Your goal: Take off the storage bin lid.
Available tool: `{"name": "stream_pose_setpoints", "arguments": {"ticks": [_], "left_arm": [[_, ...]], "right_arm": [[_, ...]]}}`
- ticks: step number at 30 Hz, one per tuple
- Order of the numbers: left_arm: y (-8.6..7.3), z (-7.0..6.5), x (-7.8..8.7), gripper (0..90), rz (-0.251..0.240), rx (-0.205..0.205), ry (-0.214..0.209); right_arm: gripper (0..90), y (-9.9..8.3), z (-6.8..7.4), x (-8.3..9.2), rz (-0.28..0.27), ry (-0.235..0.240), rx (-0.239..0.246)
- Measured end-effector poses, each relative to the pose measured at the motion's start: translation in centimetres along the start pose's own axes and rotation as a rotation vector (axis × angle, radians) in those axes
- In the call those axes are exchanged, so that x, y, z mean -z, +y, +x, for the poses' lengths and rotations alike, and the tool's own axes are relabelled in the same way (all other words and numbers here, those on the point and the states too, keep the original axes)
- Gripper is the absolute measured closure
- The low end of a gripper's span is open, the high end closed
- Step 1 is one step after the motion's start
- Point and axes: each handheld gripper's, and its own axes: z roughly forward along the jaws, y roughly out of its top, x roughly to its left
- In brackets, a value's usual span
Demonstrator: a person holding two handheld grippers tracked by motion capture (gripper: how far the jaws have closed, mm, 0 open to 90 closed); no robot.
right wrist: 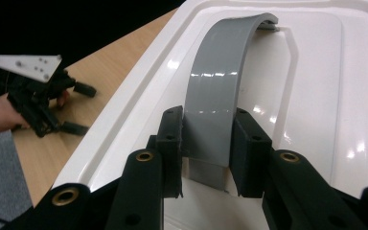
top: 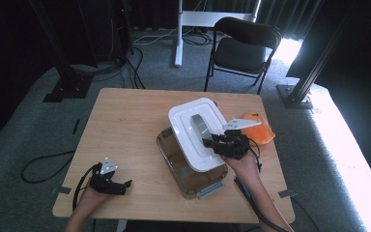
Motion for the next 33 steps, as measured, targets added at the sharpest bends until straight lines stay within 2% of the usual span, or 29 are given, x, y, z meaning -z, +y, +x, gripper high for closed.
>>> {"name": "stream_pose_setpoints", "arguments": {"ticks": [8,11,12,15,21,33], "left_arm": [[0.0,0.0,0.0,1.0,0.001,-0.002,0.001],[0.0,0.0,0.0,1.0,0.001,-0.003,0.001],[0.0,0.0,0.0,1.0,-0.001,-0.002,0.001],[0.0,0.0,0.0,1.0,0.0,-0.002,0.001],[0.0,0.0,0.0,1.0,0.0,-0.001,0.0],[0.0,0.0,0.0,1.0,0.002,-0.002,-0.001]], "right_arm": [[68.6,1.0,-1.9,-0.1,-0.011,-0.049,-0.025],[68.6,1.0,-2.1,-0.1,-0.012,-0.052,-0.032],[68.6,1.1,-2.7,-0.3,-0.017,-0.065,-0.045],[68.6,1.1,-3.0,-0.4,-0.015,-0.073,-0.054],[68.6,1.7,-4.8,-0.9,-0.009,-0.11,-0.081],[68.6,2.5,-7.6,-2.2,0.01,-0.146,-0.132]]}}
